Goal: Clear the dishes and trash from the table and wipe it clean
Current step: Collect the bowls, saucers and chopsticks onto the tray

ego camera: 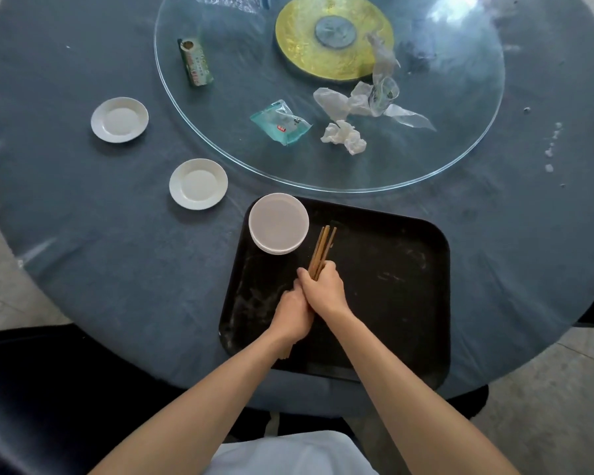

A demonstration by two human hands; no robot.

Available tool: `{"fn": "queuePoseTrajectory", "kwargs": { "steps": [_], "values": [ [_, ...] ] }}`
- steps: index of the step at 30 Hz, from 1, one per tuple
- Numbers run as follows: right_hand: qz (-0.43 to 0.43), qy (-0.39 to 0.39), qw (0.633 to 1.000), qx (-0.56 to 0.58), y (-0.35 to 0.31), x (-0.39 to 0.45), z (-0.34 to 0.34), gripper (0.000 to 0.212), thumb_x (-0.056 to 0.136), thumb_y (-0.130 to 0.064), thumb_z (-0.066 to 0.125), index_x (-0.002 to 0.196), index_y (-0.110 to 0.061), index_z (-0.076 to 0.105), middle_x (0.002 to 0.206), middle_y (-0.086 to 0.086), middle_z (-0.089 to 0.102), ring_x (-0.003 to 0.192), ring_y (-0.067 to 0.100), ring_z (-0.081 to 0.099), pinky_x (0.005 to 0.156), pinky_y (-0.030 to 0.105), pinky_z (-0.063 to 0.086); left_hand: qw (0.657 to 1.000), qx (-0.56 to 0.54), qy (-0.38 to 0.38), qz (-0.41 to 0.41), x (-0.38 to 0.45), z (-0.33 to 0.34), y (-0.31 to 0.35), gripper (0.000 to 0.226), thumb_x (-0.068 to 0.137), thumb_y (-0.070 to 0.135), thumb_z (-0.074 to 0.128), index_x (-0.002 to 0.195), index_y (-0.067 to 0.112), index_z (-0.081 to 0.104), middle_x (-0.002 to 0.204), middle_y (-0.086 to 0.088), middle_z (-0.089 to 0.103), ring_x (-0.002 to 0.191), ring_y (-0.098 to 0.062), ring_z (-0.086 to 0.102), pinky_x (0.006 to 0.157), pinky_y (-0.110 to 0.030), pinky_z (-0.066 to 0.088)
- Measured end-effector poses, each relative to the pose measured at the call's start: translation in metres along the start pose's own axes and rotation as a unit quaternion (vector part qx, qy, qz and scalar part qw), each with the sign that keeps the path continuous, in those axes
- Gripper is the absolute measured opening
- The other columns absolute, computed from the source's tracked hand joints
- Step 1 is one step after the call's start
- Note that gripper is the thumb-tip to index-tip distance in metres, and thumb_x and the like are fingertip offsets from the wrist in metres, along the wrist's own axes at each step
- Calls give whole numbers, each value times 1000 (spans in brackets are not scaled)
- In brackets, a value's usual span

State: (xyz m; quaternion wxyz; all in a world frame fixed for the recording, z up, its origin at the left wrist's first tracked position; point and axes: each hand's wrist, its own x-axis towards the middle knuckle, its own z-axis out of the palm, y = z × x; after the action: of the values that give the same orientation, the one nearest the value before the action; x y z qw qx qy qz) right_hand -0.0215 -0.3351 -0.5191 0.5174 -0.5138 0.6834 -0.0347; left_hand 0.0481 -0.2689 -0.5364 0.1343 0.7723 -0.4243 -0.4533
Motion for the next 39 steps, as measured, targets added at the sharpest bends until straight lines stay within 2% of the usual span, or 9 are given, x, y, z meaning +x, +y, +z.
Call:
{"fn": "queuePoseTrajectory", "kwargs": {
  "steps": [3, 7, 12, 16, 21, 25, 31, 34, 39],
  "values": [
    [-30, 35, 999, 14, 11, -6, 4, 53, 97, -45, 64, 139, -17, 47, 124, 2, 57, 111, 18, 61, 98, 43, 55, 998, 49, 40, -5, 0, 1, 6, 51, 101, 20, 57, 147, 9, 38, 137, -11, 56, 122, -22, 59, 102, -34, 51],
    [-53, 30, 997, 37, 18, -12, 4, 45, 100, -39, 63, 139, -20, 50, 121, -1, 56, 107, 15, 61, 98, 41, 55, 991, 99, 92, -1, -6, 3, 4, 35, 100, 18, 58, 133, 11, 48, 130, -9, 54, 107, -19, 62, 89, -31, 56],
    [-81, 46, 996, 6, 23, -11, 7, 53, 102, -34, 61, 151, -22, 43, 121, -2, 53, 100, 14, 65, 95, 40, 58, 981, 140, 133, 11, -20, 4, 4, 46, 99, 21, 60, 142, 13, 44, 139, -11, 49, 126, -25, 51, 100, -33, 51],
    [-99, 41, 994, -20, 21, -11, 6, 59, 105, -33, 57, 158, -21, 36, 126, 2, 51, 95, 11, 64, 96, 36, 56, 986, 105, 133, 7, -25, 4, -1, 54, 101, 26, 57, 151, 15, 39, 143, -10, 43, 127, -22, 48, 98, -30, 51],
    [-108, 26, 993, -28, 22, -12, 6, 61, 105, -34, 56, 160, -22, 33, 127, 0, 49, 93, 10, 65, 90, 29, 55, 988, 53, 146, -4, -27, -1, -6, 55, 101, 29, 57, 151, 14, 40, 141, -9, 46, 129, -21, 49, 98, -28, 48],
    [-108, 33, 993, -43, 27, -13, 6, 62, 105, -36, 54, 160, -20, 31, 133, 0, 46, 102, 12, 65, 92, 31, 55, 988, 41, 151, -8, -27, -5, -6, 52, 102, 29, 55, 149, 14, 41, 141, -10, 47, 129, -21, 50, 98, -28, 47],
    [-102, 26, 994, -28, 26, -11, 0, 61, 105, -32, 55, 160, -20, 31, 131, -1, 46, 93, 9, 65, 92, 32, 57, 990, 45, 133, 12, -22, -9, -12, 53, 101, 31, 55, 150, 16, 42, 142, -9, 46, 130, -21, 49, 99, -27, 46],
    [-91, 18, 996, -17, 24, -10, -4, 59, 104, -29, 57, 158, -21, 33, 130, -1, 48, 90, 7, 64, 93, 33, 57, 993, 26, 110, 17, -18, -11, -15, 55, 101, 30, 56, 153, 19, 40, 143, -9, 44, 121, -20, 57, 101, -32, 51],
    [-81, -1, 997, -2, 20, -9, -3, 57, 104, -28, 58, 156, -25, 35, 128, -1, 50, 91, 7, 65, 94, 34, 58, 997, 11, 77, 22, -10, -16, -21, 56, 101, 28, 54, 154, 29, 37, 133, -3, 46, 93, -16, 65, 91, -34, 58]
  ]
}}
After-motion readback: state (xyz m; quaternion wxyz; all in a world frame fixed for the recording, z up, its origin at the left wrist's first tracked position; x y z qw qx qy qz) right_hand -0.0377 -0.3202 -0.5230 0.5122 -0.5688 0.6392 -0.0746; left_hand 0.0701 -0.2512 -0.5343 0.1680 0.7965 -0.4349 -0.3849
